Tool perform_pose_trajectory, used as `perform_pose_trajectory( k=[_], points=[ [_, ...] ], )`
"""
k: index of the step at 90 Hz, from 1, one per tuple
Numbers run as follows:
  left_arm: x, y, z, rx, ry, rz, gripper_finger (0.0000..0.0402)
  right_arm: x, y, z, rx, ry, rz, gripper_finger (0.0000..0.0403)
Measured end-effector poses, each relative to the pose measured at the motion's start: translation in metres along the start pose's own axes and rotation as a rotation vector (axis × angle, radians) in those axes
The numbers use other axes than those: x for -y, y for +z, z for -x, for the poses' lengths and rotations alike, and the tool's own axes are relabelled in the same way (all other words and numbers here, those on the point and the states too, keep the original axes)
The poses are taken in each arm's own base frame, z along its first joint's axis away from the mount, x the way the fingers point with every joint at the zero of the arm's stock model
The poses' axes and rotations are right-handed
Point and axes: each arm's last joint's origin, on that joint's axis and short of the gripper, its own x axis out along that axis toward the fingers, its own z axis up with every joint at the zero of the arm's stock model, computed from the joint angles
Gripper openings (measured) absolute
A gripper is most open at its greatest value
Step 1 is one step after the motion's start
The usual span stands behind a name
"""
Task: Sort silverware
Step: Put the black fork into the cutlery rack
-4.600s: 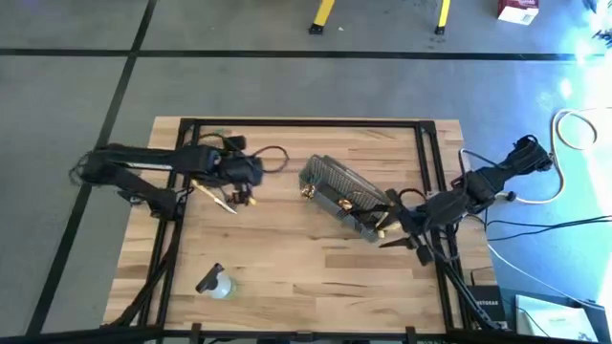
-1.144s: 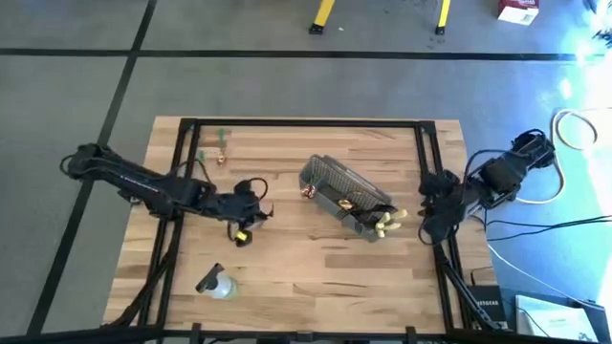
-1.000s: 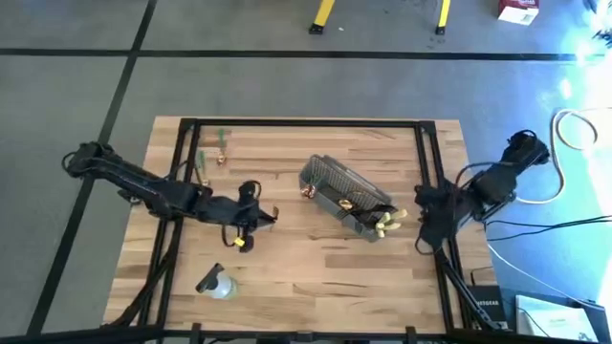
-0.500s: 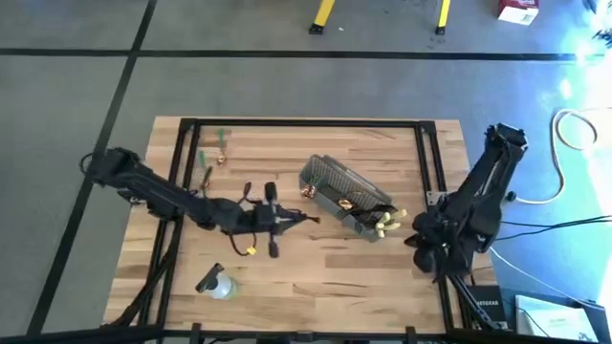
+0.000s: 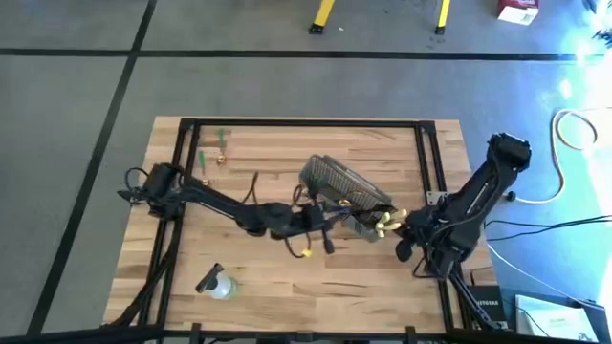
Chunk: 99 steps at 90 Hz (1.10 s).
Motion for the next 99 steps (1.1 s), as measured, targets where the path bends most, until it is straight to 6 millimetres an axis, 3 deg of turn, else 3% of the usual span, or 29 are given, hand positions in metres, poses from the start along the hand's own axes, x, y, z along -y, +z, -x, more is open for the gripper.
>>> perform_pose_trajectory(
  k=[16,29,44,76,99],
  points=[
    [0.000,-0.017,-0.012,-0.047,0.009,0.033,0.0000,-0.009,-0.004,-0.012,0.050,-0.005,0.013,0.0000],
    [0.000,-0.019,-0.013,-0.055,0.029,0.046,0.0000,-0.017,-0.005,-0.022,0.126,-0.003,-0.022,0.0000],
    [-0.001,-0.028,-0.012,-0.170,0.118,-0.100,0.0000,-0.026,-0.001,-0.037,0.173,-0.014,-0.030,0.0000],
    [-0.010,-0.043,-0.013,-0.281,0.193,-0.136,0.0000,-0.047,0.021,-0.067,0.231,-0.010,-0.008,0.0000],
    [-0.023,-0.053,-0.016,-0.318,0.276,-0.028,0.0000,-0.049,0.031,-0.075,0.220,-0.024,0.031,0.0000]
  ],
)
